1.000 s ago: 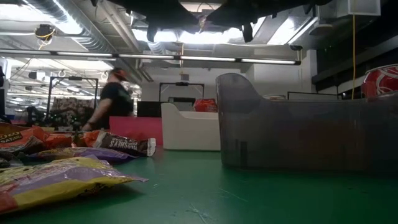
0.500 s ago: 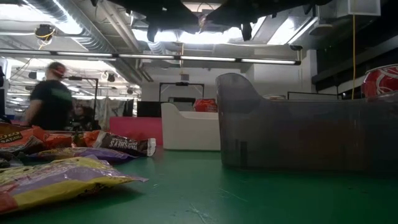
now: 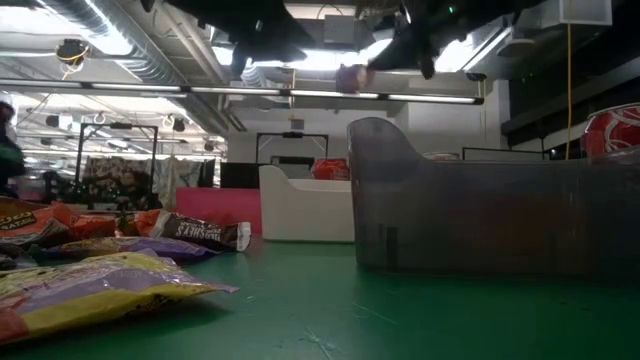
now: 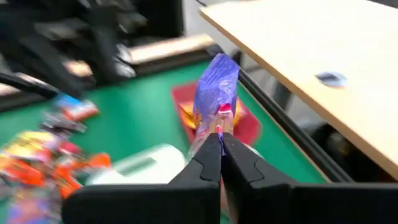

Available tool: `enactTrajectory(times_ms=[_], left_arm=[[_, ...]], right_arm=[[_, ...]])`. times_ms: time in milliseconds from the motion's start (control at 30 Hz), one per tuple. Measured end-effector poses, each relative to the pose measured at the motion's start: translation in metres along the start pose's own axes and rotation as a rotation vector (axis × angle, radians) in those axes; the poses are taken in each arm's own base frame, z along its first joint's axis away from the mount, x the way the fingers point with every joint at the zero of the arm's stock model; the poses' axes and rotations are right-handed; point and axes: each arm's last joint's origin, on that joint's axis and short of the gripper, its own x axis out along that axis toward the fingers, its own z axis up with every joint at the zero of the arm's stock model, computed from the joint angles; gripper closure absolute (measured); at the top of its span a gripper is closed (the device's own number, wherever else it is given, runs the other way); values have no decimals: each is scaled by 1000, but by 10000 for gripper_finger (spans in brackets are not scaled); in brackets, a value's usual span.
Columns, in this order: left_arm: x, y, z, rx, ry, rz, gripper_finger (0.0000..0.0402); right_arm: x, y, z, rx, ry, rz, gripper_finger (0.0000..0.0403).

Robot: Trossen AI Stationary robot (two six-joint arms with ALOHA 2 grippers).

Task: Sort candy
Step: Put the violet candy into the green bin

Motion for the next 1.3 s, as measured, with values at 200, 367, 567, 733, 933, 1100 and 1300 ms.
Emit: enactTrajectory(times_ms=[200,367,567,733,933,1100,1300], left_arm=[[0,0,-1,2,6,4,270],[0,0,-1,3,10,6,269],[0,1,-4,14,43,15,269],[0,3,-9,28,87,27,269],[-2,4,-18,47,195,-11,269],[-7,0,-32,15,370,-106,269],[-18,-7,-51,-40,555,-76,269]], right_arm=[[-2,-35,-16,6,177,-154,402],[2,-59,-29,44,296,-235,402],[12,-78,-42,60,389,-283,402],[23,-83,-52,68,450,-291,402],[33,-84,-60,68,488,-287,402],[33,-84,-60,66,490,-298,402],[33,-85,-60,60,491,-321,402]])
